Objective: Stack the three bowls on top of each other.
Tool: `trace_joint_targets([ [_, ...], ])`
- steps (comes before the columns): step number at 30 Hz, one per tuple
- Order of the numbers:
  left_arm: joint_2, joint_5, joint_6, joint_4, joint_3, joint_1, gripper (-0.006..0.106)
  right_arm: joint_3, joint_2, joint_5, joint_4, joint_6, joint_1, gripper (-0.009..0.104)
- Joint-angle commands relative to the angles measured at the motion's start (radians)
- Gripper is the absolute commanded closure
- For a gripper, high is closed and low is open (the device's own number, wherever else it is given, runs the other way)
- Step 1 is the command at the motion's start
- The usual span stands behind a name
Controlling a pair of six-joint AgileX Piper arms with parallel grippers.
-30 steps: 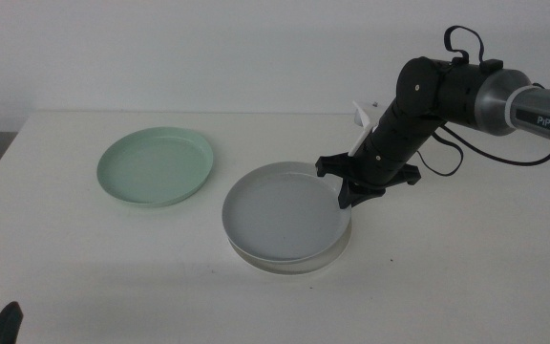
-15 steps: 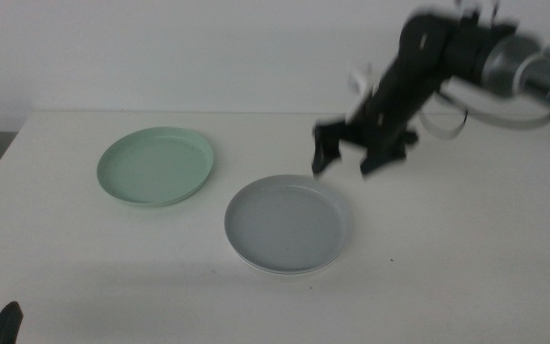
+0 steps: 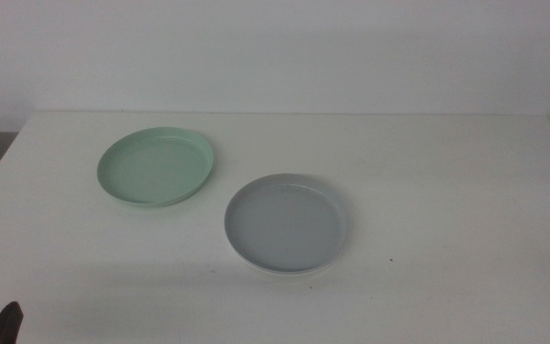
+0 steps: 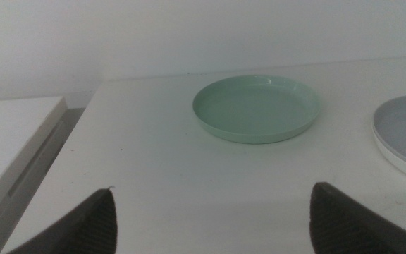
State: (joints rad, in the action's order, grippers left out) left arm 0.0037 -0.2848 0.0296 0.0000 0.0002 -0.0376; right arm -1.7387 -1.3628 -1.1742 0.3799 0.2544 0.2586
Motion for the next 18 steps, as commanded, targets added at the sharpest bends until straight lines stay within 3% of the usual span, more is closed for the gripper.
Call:
trace_joint_targets([
  [1, -0.004, 0.012, -0.004, 0.0, 0.0, -0.002, 0.007, 0.199, 0.165, 0.076, 0.067, 0.074, -0.007, 0.003],
  [4, -0.004, 0.012, -0.004, 0.0, 0.0, -0.002, 0.007, 0.453, 0.35, 0.233, 0.142, 0.159, -0.007, 0.003],
  [7, -0.004, 0.012, -0.002, 0.0, 0.0, -0.002, 0.007, 0.587, 0.464, 0.303, 0.159, 0.177, -0.007, 0.003],
  [18, -0.004, 0.012, -0.003, 0.0, 0.0, -0.002, 0.007, 0.628, 0.478, 0.31, 0.17, 0.157, -0.007, 0.003],
])
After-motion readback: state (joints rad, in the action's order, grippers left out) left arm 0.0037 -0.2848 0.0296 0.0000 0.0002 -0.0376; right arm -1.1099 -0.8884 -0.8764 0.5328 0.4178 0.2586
